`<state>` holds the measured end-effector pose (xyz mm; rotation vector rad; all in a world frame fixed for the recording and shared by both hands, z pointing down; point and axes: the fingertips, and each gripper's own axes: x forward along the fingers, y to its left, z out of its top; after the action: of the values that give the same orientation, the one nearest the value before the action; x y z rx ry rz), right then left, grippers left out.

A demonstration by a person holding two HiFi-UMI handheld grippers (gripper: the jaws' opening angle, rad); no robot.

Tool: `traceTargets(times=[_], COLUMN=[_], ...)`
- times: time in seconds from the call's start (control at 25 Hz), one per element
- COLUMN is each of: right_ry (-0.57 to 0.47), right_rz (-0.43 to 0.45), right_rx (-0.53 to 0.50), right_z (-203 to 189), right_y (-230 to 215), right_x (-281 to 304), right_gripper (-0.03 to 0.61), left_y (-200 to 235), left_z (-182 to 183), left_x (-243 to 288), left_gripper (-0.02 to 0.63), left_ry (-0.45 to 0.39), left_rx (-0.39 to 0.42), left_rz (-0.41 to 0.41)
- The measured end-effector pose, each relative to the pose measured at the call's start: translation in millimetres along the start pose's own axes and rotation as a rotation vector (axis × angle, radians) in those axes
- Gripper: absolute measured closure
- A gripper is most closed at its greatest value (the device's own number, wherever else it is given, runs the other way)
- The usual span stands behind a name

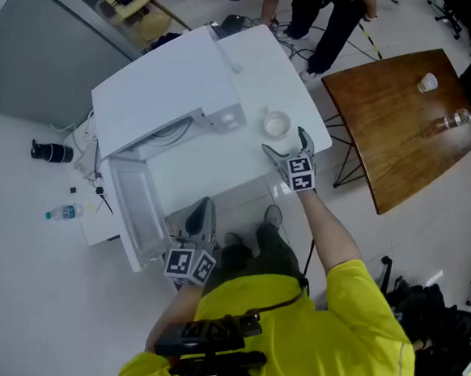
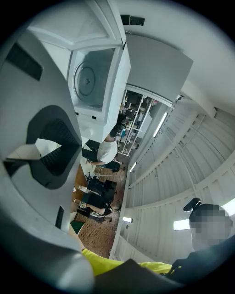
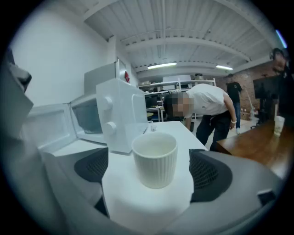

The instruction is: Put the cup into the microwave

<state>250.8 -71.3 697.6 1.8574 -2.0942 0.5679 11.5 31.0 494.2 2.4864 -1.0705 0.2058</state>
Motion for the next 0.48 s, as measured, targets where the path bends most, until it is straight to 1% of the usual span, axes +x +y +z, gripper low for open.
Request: traceTargets(times=[0.12,0.24,0.28,0.32,0.36,0.48], right_ry=[-0.012,-0.015,-0.013,-0.01,-0.006,0.002], right_rz=[0.003,0.022,0.023,0.017,0.008,0.009], right_rx=[0.004,-0.013,-0.023,-0.026,-0.027,-0.043], right_z=[-5,-5,-4,-5,-7,-5], right_y=[-14,-15,-14,-15,-16,-17], right_x=[41,68,73,77,78,80], right_gripper=[0.023,0.026,0.051,0.055,0.084,0.098], left_y=[5,14,17,19,21,27], left_z=[-9,-8,-8,-9,-11,-12], left_x=[22,39,43,46,48,51], left_gripper=[0.621,0.621,0.621,0.621,0.621,0.621], left_ry=[0.016,0.011,0.011,0.015,0.021,0.027], left_rx=[-0.017,-0.021,-0.022,-0.023,-0.024,-0.025], left_rz=[0.027,0.045,0.05,0.056,0.063,0.085])
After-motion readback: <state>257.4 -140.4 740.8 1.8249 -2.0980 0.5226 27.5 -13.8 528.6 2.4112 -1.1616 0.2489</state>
